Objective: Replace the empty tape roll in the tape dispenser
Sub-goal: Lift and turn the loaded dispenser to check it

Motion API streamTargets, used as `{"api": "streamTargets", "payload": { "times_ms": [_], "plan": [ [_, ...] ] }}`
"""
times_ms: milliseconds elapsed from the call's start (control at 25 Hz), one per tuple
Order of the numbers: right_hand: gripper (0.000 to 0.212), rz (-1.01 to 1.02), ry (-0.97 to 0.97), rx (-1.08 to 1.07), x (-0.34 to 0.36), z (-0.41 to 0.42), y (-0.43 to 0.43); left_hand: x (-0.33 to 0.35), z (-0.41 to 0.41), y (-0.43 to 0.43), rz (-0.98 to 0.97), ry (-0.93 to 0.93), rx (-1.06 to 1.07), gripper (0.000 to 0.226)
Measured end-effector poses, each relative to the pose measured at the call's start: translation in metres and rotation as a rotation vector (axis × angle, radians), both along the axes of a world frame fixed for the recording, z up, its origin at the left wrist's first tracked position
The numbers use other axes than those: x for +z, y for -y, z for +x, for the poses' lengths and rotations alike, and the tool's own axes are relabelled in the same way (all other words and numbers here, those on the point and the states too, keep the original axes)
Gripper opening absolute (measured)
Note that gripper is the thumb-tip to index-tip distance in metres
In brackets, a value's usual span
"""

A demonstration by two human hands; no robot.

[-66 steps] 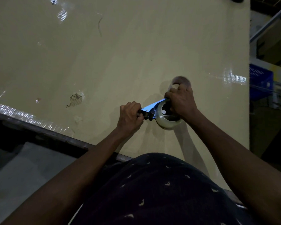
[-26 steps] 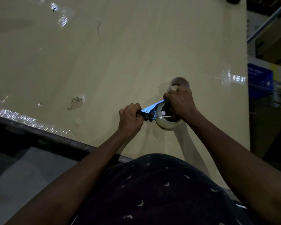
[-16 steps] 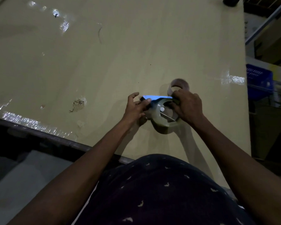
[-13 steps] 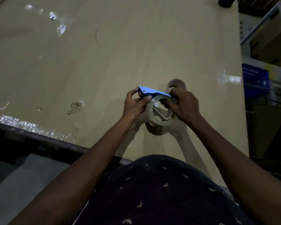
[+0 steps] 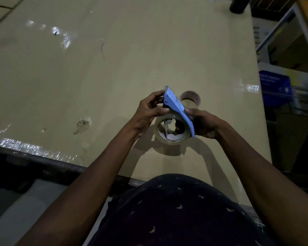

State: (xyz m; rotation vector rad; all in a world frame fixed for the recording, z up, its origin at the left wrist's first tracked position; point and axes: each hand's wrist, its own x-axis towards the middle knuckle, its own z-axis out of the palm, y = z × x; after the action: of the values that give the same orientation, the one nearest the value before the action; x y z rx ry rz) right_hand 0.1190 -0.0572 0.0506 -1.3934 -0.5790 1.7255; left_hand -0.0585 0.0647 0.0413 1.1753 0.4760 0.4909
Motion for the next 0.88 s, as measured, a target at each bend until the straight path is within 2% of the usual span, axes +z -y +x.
{"api": "streamTargets", "payload": {
  "times_ms": [160,240,360,480,520,640,720,880],
  "plan": [
    [0.078,0.092,-0.055,-0.001,0.01,-0.006,0.0,0.006,-0.003,-0.001,-0.12,0.073,-0.082,0.06],
    [0.072,0.191,-0.001,-0.016,0.015,-0.013,-0.001,0.012,-0.003,-0.003,-0.134,0.093,-0.1,0.057],
    [0.055,0.282,0.224,-0.074,0.02,-0.021,-0.004,0.018,-0.002,-0.007,-0.1,0.071,-0.059,0.051],
    [0.044,0.401,0.644,-0.235,0.024,-0.034,-0.009,0.017,0.0,-0.013,-0.047,-0.016,0.042,0.056],
    [0.041,0.417,0.726,-0.28,0.026,-0.037,-0.009,0.017,0.001,-0.013,-0.045,-0.035,0.08,0.054],
    [0.055,0.413,0.822,-0.311,0.021,-0.038,-0.008,0.025,0.004,-0.012,-0.062,-0.016,0.155,0.035],
    [0.067,0.406,0.853,-0.283,0.014,-0.036,-0.006,0.03,0.005,-0.012,-0.038,0.002,0.17,0.03],
    [0.063,0.409,0.864,-0.248,0.01,-0.039,-0.005,0.04,0.012,-0.011,0.015,-0.004,0.19,0.026]
  ]
}}
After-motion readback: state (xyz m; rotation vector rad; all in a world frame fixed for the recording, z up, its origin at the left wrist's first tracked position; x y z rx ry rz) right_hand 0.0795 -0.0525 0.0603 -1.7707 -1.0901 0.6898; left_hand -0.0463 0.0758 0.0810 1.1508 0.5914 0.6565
